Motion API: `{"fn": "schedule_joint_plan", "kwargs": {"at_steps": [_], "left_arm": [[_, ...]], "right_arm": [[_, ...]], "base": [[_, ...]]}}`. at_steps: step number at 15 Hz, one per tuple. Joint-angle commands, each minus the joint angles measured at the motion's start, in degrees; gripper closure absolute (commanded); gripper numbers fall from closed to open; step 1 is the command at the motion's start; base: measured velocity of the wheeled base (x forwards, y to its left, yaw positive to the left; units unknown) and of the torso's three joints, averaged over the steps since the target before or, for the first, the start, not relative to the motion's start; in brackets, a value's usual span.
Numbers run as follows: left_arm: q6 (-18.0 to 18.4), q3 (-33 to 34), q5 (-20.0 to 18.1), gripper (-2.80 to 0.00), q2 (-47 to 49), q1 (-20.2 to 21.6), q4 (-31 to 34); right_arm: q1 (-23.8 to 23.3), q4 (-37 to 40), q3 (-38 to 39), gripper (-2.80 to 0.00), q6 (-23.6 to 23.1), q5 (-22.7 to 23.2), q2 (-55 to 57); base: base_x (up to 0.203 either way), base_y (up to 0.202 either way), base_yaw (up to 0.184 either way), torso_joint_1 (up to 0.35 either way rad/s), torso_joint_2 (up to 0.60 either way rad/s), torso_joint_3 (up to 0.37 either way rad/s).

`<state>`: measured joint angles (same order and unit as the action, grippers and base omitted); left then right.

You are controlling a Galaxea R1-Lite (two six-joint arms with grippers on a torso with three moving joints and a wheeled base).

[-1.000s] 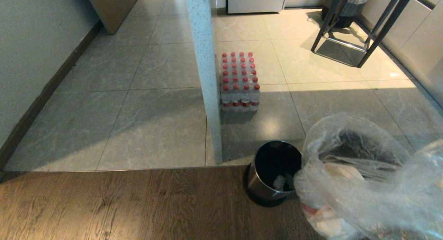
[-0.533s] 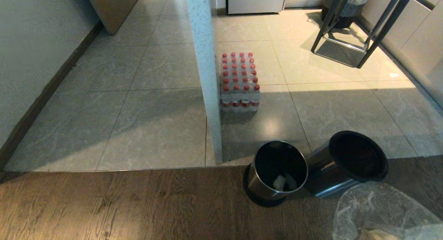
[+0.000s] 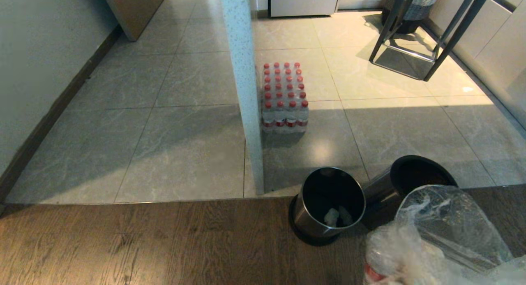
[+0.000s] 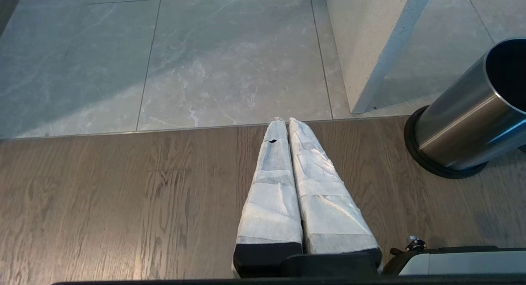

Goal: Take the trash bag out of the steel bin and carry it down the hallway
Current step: Put the trash bag at the door

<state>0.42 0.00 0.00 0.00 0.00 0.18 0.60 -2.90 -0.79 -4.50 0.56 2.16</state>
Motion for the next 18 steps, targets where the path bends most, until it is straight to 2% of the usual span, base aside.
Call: {"fn": "schedule_joint_plan", "kwargs": {"at_steps": [1, 4, 6, 18], "left_arm": [[0.02, 0.00, 0.00, 0.00, 0.00, 0.00, -0.01], [0.02, 0.00, 0.00, 0.00, 0.00, 0.00, -0.01], [0.02, 0.00, 0.00, 0.00, 0.00, 0.00, -0.01], [-0.68, 0.00, 0.06, 0.00, 0.00, 0.00, -0.09]], "right_arm": [[-0.14, -0.61, 0.91, 0.00, -1.61, 0.31, -2.18], [-0.16, 2.40, 0.92, 0.00, 7.40, -1.82, -2.16], [-0.16, 2.54, 0.94, 0.00, 5.73, -1.87, -2.16], [-0.16, 2.46, 0.88, 0.00, 6.17, -1.87, -2.16]], "base": [[0.000, 0.000, 0.000, 0.000, 0.00, 0.000], [0.000, 0.000, 0.000, 0.000, 0.00, 0.000], [0.000, 0.000, 0.000, 0.000, 0.00, 0.000], [0.000, 0.000, 0.000, 0.000, 0.00, 0.010]]}}
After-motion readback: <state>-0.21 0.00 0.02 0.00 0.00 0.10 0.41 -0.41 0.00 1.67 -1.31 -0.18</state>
